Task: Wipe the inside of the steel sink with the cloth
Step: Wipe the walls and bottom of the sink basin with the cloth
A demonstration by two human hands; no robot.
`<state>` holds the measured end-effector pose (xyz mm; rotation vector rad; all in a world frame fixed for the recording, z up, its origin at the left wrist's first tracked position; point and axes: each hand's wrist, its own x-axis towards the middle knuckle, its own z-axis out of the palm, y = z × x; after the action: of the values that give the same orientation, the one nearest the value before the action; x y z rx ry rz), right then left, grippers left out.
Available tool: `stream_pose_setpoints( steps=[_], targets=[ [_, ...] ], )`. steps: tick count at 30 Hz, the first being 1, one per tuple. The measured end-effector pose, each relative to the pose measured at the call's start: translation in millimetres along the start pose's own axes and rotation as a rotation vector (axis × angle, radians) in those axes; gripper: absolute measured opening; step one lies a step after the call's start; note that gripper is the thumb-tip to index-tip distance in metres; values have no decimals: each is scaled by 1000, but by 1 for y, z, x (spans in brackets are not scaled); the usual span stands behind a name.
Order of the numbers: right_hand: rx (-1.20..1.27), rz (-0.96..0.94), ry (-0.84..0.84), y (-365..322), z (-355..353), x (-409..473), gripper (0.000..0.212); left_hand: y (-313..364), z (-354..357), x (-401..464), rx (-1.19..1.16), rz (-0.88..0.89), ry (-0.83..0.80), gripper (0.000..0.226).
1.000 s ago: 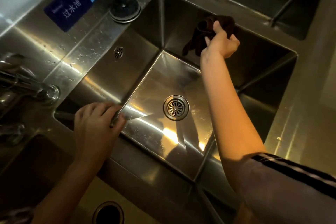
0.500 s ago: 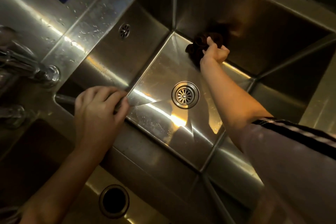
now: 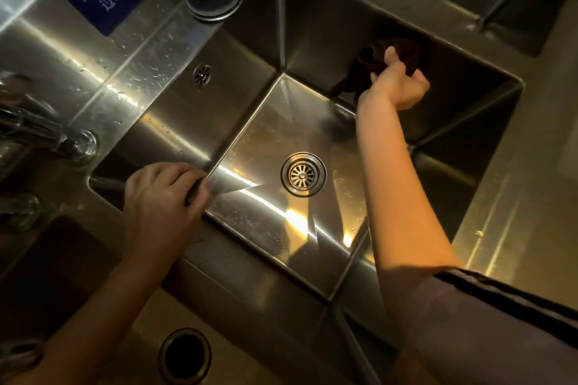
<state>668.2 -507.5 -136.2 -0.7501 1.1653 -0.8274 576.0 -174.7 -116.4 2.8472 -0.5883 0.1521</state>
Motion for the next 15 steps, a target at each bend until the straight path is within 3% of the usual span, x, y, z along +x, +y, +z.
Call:
stream_pose_setpoints(
  steps=[5,15],
  targets=[
    [81,-60,-22,-29,-5,-2,34,1,-1,0,0,5,-21,34],
    [-330,0,128,58,-2,32,48,6,-7,1,-77,-30,-38,37]
  ],
)
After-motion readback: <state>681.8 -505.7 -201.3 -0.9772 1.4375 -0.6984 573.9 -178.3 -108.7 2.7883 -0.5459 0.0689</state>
